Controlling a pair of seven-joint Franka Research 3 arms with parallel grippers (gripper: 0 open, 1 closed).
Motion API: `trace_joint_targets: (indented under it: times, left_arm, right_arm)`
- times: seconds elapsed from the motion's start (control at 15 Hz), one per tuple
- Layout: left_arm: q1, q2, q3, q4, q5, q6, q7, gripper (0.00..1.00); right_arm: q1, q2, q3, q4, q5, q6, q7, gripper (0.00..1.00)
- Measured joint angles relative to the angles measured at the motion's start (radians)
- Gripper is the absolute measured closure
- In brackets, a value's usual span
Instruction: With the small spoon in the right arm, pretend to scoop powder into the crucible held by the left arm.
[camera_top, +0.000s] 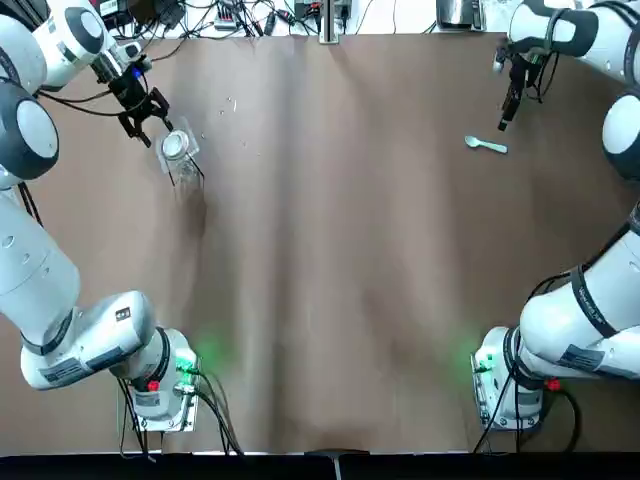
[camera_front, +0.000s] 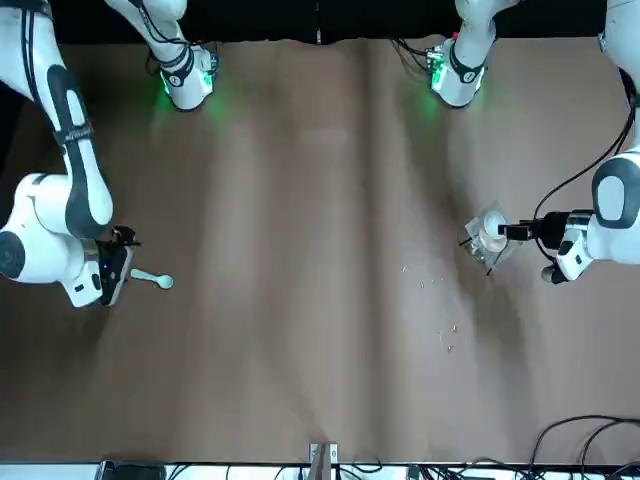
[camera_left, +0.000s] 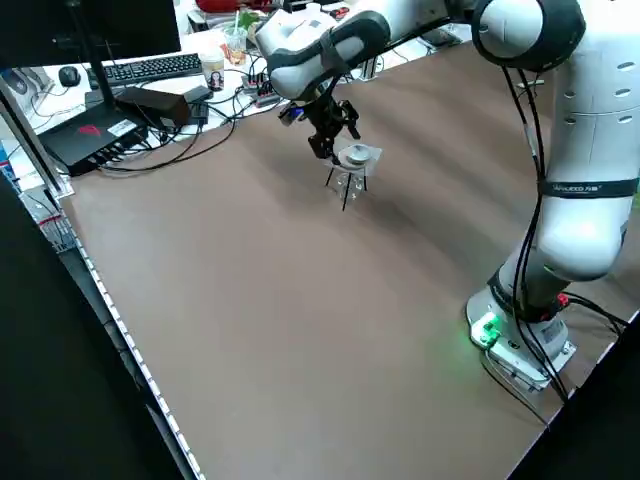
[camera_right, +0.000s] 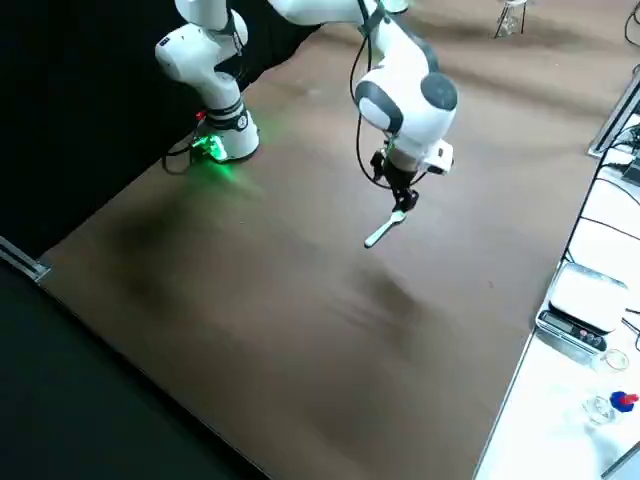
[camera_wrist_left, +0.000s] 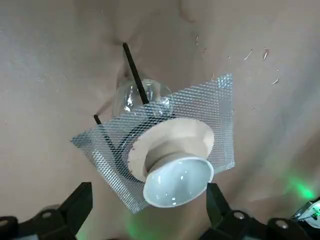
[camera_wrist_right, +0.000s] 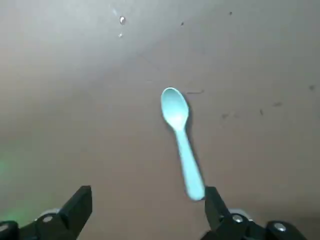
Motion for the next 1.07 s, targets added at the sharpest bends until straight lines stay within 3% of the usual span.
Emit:
trace_joint_targets:
  times: [0.27,0.4,0.47,0.6,0.67,0.8,0.87,1.0,1.07]
  left_arm:
    - [-0.002,0.008,-0.003,-0.006,0.0,0.0,0.0,0.03]
    - [-0.006,0.008,-0.004,-0.012,-0.008,0.0,0.0,0.07]
    - [-0.009,0.01,-0.005,-0.02,-0.025,0.0,0.0,0.15]
    - [-0.009,0.012,-0.005,-0.023,-0.027,0.0,0.0,0.19]
    - [-0.009,0.012,-0.005,-0.024,-0.027,0.0,0.0,0.2]
    - [-0.009,0.013,-0.005,-0.024,-0.027,0.0,0.0,0.37]
    - [-0.009,0.013,-0.005,-0.024,-0.027,0.0,0.0,0.37]
    - [-0.009,0.013,-0.005,-0.024,-0.027,0.0,0.0,0.49]
    - [-0.009,0.013,-0.005,-0.024,-0.027,0.0,0.0,0.49]
  right_arm:
    - [-0.042,0.035,-0.001,-0.077,0.0,0.225,-0.238,0.0]
    - [-0.053,0.036,-0.001,-0.148,0.0,0.34,-0.282,0.0]
    - [-0.051,0.036,0.002,-0.203,0.0,0.417,-0.293,0.02]
    - [-0.051,0.036,0.004,-0.241,0.0,0.472,-0.294,0.03]
    - [-0.051,0.036,0.004,-0.261,0.0,0.509,-0.294,0.07]
    - [-0.051,0.038,0.004,-0.294,-0.001,0.574,-0.295,0.11]
    - [-0.051,0.04,0.004,-0.304,-0.001,0.59,-0.295,0.18]
    - [-0.051,0.043,0.004,-0.31,-0.001,0.599,-0.296,0.2]
    - [-0.051,0.044,0.004,-0.31,-0.001,0.599,-0.296,0.29]
